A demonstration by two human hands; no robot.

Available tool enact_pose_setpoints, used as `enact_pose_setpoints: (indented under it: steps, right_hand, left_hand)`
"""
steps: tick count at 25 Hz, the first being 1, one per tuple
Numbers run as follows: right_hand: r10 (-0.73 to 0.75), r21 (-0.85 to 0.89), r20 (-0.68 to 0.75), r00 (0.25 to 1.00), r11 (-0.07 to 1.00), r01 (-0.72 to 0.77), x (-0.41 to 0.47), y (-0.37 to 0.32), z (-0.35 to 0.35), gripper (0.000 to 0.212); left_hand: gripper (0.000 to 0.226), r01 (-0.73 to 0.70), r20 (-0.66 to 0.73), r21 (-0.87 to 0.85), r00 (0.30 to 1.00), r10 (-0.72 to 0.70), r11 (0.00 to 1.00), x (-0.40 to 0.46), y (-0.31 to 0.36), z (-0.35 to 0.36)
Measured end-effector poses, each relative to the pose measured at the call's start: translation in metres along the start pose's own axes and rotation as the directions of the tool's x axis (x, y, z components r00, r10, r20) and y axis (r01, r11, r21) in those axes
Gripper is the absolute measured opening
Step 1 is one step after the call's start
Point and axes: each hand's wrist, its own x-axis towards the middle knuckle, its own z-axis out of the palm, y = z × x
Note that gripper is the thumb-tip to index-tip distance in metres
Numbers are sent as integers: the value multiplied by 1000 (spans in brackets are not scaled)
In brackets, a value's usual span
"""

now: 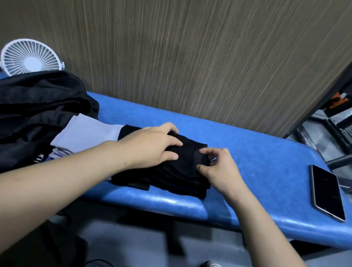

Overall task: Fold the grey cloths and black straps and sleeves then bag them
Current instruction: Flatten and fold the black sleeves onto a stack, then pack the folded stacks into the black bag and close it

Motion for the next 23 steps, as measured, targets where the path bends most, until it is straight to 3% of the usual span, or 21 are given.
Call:
enact_pose_setpoints:
  steps: [8, 11, 13, 17, 20, 23]
  right_hand:
    - [11, 87, 38, 999, 996, -14, -12, 7, 3, 41]
    - [17, 107, 45, 999, 994, -22, -10, 8, 3, 40]
    - [24, 79, 50, 998, 996, -28, -9, 7, 4, 41]
    - [-23, 24, 33, 999, 999, 22, -12, 2, 0, 37]
    - [-67, -16, -52, 996, 998, 66, -12, -11, -4, 28]
    - [-206, -163, -83, 975, 968, 190, -12, -33, -1, 30]
  left_hand:
    - [44, -31, 67, 91, 997, 25, 995, 4, 0, 5]
    - [47, -76, -32, 399, 995, 97, 914, -1, 1, 7]
    - [48, -93, -42, 453, 991, 126, 887, -1, 2, 6]
    - [53, -47, -7, 282, 999, 51, 958, -8, -10, -12]
    - [55, -16, -92, 160, 995, 31, 987, -29, -25, -24]
    - [62, 33, -193, 65, 981, -20, 997, -60, -45, -36]
